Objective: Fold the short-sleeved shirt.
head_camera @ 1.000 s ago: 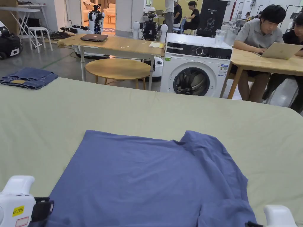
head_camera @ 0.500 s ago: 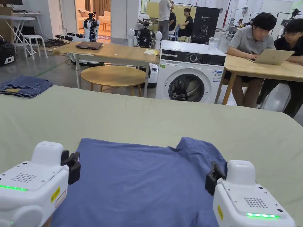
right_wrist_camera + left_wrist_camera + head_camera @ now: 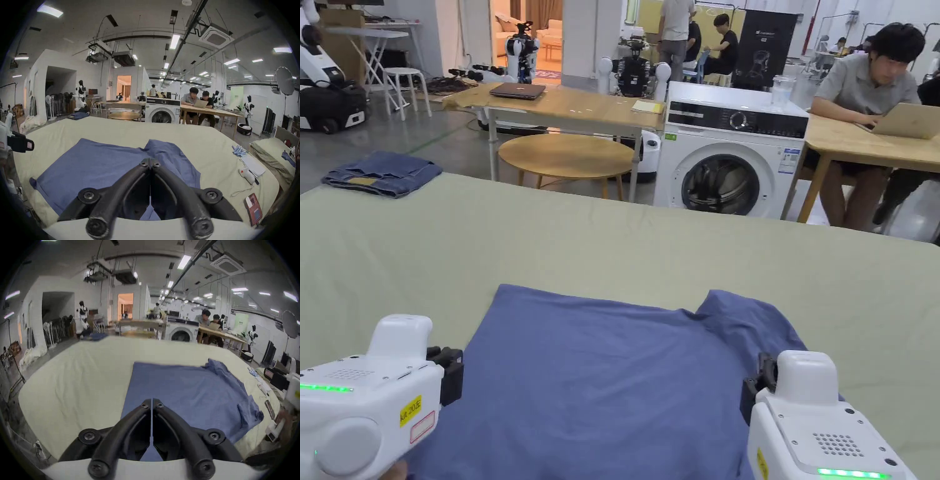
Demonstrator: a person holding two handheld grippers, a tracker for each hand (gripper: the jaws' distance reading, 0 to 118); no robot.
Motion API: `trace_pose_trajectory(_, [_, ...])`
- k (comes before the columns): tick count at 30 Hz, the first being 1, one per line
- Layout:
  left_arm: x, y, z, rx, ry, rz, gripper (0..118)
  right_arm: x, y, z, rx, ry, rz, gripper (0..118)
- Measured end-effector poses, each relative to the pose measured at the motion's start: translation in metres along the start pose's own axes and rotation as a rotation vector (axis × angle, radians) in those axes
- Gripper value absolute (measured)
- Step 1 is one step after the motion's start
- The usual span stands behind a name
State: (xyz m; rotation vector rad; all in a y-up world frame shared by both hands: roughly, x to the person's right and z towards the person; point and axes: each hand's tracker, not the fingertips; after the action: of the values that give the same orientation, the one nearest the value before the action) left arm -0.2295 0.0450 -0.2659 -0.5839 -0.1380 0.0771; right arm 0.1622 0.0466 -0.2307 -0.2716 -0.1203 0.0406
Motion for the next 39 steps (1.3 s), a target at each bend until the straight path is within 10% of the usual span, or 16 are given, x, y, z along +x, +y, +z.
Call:
trace_pose_trajectory(6, [-0.041, -0.019, -0.013, -0.282, 0.018, 0.045, 4, 0.002, -0.013, -0.008, -0.075, 0.016, 0.021, 0])
trace_pose_trajectory(12, [-0.048, -0.045, -0.023, -0.453, 0.082, 0.054, 63, 0.004, -0.025, -0.012, -0.127, 0.018, 0.03, 0])
trace_pose_trajectory(17, [-0.054, -0.076, -0.044, -0.595, 0.148, 0.085, 69, 0.01, -0.035, -0.013, -0.171, 0.012, 0.037, 0])
trace_pose_trajectory(21, [-0.043, -0.074, -0.034, -0.52, 0.16, 0.069, 62, 0.018, -0.041, -0.01, -0.204, 0.004, 0.036, 0])
trace_pose_trajectory(26, [-0.03, -0.071, -0.027, -0.522, 0.085, -0.041, 6, 0.036, -0.048, -0.009, -0.269, -0.013, 0.032, 0])
trace_pose_trajectory(31, [-0.039, -0.072, -0.027, -0.518, 0.06, -0.022, 3, 0.065, -0.053, -0.008, -0.409, -0.027, 0.002, 1])
trace_pose_trajectory(35, [-0.042, -0.074, -0.026, -0.508, 0.05, 0.002, 3, 0.092, -0.063, -0.005, -0.528, -0.025, -0.033, 51])
trace_pose_trajectory(39, [-0.043, -0.074, -0.026, -0.504, 0.049, 0.012, 3, 0.105, -0.083, -0.002, -0.652, -0.012, -0.034, 56])
